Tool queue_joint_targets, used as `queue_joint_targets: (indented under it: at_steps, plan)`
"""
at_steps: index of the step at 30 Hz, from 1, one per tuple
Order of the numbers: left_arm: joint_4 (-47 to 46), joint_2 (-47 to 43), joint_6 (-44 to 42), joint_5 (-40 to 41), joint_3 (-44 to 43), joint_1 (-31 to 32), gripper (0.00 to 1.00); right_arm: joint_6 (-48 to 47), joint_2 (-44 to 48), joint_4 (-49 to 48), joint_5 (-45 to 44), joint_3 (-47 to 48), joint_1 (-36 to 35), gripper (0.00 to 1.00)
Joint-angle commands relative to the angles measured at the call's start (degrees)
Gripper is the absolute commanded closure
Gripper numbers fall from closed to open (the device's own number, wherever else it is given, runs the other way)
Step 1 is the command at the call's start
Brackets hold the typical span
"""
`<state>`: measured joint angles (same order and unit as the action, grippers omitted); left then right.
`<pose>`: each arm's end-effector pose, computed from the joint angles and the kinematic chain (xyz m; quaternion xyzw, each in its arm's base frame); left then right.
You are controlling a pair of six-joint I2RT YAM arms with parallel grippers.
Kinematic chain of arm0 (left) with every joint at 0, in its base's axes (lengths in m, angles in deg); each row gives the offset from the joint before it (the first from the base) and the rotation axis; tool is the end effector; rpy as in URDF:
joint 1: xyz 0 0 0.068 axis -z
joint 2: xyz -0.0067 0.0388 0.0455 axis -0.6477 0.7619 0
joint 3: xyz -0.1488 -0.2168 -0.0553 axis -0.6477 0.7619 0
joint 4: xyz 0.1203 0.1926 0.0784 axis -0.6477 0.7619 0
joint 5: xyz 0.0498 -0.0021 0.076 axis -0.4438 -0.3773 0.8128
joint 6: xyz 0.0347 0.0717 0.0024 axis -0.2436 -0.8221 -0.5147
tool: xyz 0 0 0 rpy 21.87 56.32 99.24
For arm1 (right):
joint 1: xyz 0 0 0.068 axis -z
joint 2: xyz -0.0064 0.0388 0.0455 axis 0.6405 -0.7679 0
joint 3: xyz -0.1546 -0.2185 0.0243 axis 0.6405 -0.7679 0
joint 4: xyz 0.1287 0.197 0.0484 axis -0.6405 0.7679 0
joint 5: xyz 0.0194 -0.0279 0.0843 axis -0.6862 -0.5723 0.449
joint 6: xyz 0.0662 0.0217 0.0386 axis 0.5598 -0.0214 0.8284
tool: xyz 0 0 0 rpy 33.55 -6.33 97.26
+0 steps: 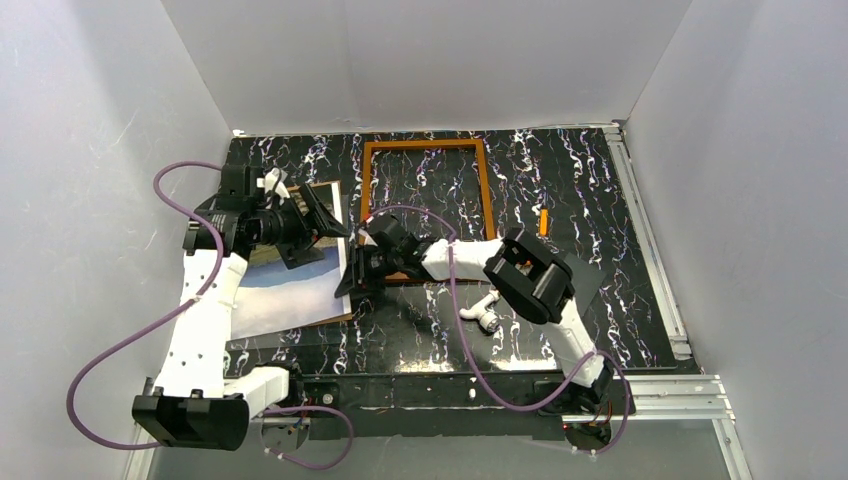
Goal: Take the photo out of the frame
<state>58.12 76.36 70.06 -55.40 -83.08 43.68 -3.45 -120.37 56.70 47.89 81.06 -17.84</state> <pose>0.2398 -0.0455 0.4136 -0.0912 0.7825 -0.3821 0.4832 0.2370 0.4307 0.1460 -0.0812 0.8582 0.5023 0.0687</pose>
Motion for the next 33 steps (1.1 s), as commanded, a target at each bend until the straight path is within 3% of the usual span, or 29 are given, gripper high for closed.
queue_joint_targets:
  at_steps: [1,7,12,16,24,29,33]
  plan:
    - [2.70,-0.32,0.23,0.56,-1.01,1.52,0.25,-6.30,11.21,7.59,-4.27,-5.37,-0.62,0.49]
    - [3.39,-1.28,0.68,0.57,-1.55,3.02,0.24,-18.33,28.97,22.32,-18.28,-17.76,-0.55,0.40]
    - [3.31,-2.88,0.03,1.14,-1.49,4.87,0.24,-21.50,51.15,34.79,-34.10,-27.75,-0.51,0.31]
    - [2.84,-4.97,-0.63,1.01,-0.88,5.93,0.23,-22.49,66.96,49.33,-44.95,-29.41,-0.51,0.27]
    - [0.95,-12.67,-1.61,2.61,-2.75,6.07,0.22,-21.25,91.47,75.76,-61.13,-17.89,-0.52,0.18]
    - [-1.52,-16.19,-1.50,8.10,-5.38,6.11,0.21,-20.69,95.66,88.01,-64.54,-5.28,-0.51,0.15]
    - [-4.10,-18.95,-1.87,11.41,-5.69,6.11,0.20,-21.55,97.02,91.88,-65.28,0.93,-0.56,0.13]
